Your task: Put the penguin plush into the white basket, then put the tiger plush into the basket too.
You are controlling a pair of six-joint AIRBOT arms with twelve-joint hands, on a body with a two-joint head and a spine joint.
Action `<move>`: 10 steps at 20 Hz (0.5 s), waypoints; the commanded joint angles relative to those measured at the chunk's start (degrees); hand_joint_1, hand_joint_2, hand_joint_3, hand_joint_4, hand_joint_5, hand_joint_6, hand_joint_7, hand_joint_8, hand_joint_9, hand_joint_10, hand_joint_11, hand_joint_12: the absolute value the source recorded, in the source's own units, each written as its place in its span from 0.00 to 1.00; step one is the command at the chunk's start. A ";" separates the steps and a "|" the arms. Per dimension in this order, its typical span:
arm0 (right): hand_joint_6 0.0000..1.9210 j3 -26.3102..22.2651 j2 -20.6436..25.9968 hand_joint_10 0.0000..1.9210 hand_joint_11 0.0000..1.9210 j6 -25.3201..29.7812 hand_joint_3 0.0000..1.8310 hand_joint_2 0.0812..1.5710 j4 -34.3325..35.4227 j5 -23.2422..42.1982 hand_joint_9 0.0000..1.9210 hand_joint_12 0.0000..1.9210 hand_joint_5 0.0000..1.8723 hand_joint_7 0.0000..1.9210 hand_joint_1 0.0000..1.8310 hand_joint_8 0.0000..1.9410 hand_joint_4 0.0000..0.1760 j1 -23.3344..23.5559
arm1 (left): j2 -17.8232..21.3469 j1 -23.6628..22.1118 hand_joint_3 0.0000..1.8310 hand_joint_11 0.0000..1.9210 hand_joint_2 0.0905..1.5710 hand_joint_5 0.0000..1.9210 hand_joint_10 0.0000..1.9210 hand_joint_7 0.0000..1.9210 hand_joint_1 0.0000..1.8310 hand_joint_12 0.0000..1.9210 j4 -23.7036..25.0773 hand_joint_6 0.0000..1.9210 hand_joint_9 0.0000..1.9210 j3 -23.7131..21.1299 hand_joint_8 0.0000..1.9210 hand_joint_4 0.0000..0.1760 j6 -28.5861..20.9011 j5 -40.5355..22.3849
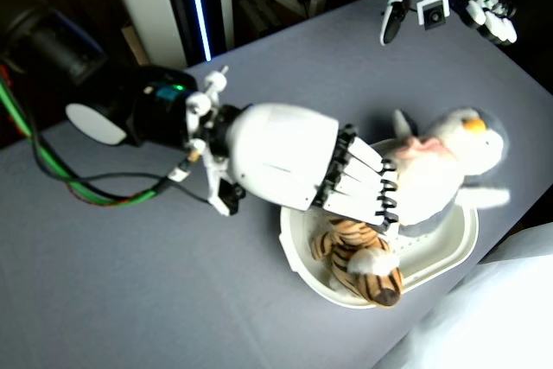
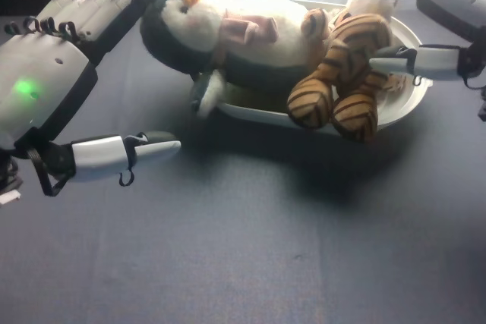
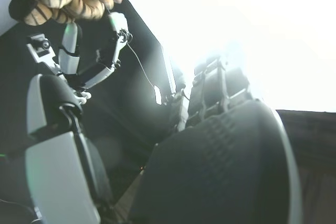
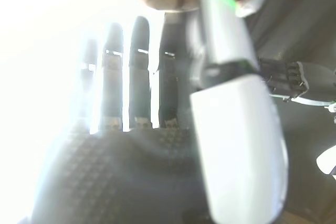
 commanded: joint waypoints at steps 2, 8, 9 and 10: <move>0.00 -1.34 1.10 0.00 0.00 0.85 0.01 0.75 1.52 11.82 0.04 0.10 0.12 0.09 0.48 0.00 0.46 -0.23 | 0.52 -0.04 0.00 0.00 0.51 0.00 0.00 0.05 0.47 0.03 1.16 0.00 0.05 -0.13 0.00 0.62 -0.58 -8.22; 0.00 -9.14 9.61 0.00 0.00 6.36 0.00 0.80 7.08 36.90 0.02 0.00 0.11 0.07 0.44 0.00 0.69 -10.79 | 1.40 2.52 0.00 0.00 0.51 0.00 0.00 0.01 0.44 0.09 0.87 0.00 0.01 -2.18 0.00 0.69 -1.16 -15.28; 0.00 -10.64 10.39 0.00 0.00 6.74 0.00 0.79 8.91 42.09 0.02 0.00 0.11 0.07 0.48 0.00 0.54 -14.07 | 1.46 3.65 0.00 0.00 0.52 0.00 0.00 0.02 0.40 0.22 0.68 0.00 0.03 -2.54 0.00 0.67 -1.84 -17.22; 0.00 -11.73 10.75 0.00 0.03 6.87 0.00 0.77 10.21 46.50 0.05 0.01 0.12 0.09 0.51 0.00 0.52 -16.45 | 1.47 4.48 0.00 0.00 0.51 0.00 0.00 0.02 0.39 0.24 0.40 0.00 0.03 -2.72 0.00 0.75 -2.60 -18.68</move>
